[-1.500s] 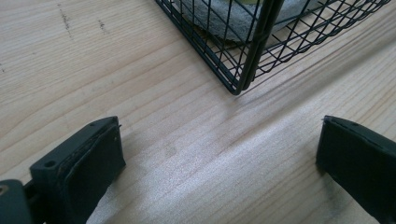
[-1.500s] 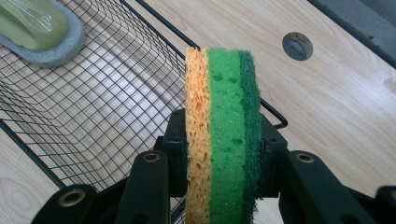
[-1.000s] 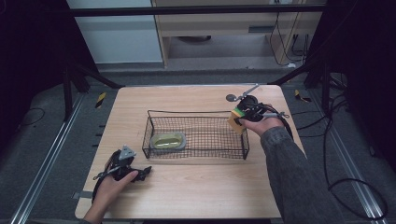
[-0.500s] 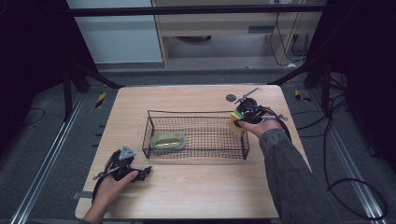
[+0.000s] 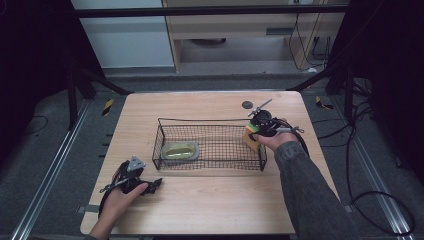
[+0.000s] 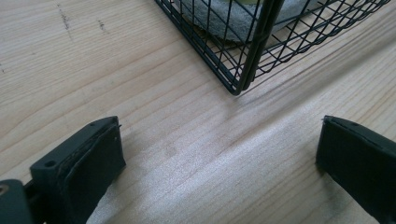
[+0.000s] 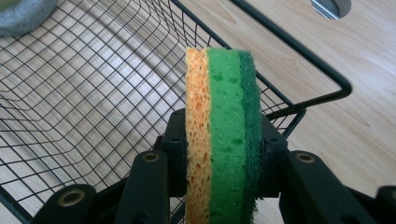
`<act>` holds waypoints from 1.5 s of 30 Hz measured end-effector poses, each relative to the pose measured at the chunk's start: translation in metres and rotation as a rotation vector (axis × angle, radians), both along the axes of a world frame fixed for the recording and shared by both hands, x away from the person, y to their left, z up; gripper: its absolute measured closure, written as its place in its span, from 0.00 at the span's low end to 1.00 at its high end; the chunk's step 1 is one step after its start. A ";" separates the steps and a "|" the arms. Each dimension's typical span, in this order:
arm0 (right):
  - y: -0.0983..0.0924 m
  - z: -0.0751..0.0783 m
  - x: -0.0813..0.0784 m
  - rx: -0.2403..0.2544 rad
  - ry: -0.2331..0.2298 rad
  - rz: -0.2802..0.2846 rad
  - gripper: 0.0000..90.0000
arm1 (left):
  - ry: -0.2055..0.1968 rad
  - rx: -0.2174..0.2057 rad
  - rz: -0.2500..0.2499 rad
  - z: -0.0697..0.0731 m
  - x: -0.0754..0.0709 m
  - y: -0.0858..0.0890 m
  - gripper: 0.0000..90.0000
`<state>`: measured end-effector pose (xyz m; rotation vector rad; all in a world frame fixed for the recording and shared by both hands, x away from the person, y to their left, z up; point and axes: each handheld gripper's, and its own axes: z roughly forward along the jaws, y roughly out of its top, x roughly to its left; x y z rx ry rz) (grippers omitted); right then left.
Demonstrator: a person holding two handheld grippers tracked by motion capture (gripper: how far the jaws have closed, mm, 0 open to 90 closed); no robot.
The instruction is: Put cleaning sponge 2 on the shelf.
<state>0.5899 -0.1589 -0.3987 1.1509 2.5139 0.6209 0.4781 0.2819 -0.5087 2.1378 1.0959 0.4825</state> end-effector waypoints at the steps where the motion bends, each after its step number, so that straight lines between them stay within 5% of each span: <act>1: 0.000 -0.001 0.000 -0.001 0.001 0.002 0.72 | 0.000 0.000 -0.001 0.000 0.000 0.000 0.00; 30: 0.006 -0.014 0.000 -0.028 0.017 0.003 0.70 | 0.000 0.000 -0.001 0.000 0.000 0.000 0.00; 45: 0.004 -0.001 -0.015 -0.013 0.002 0.015 0.60 | 0.000 0.000 0.000 0.000 0.000 0.000 0.00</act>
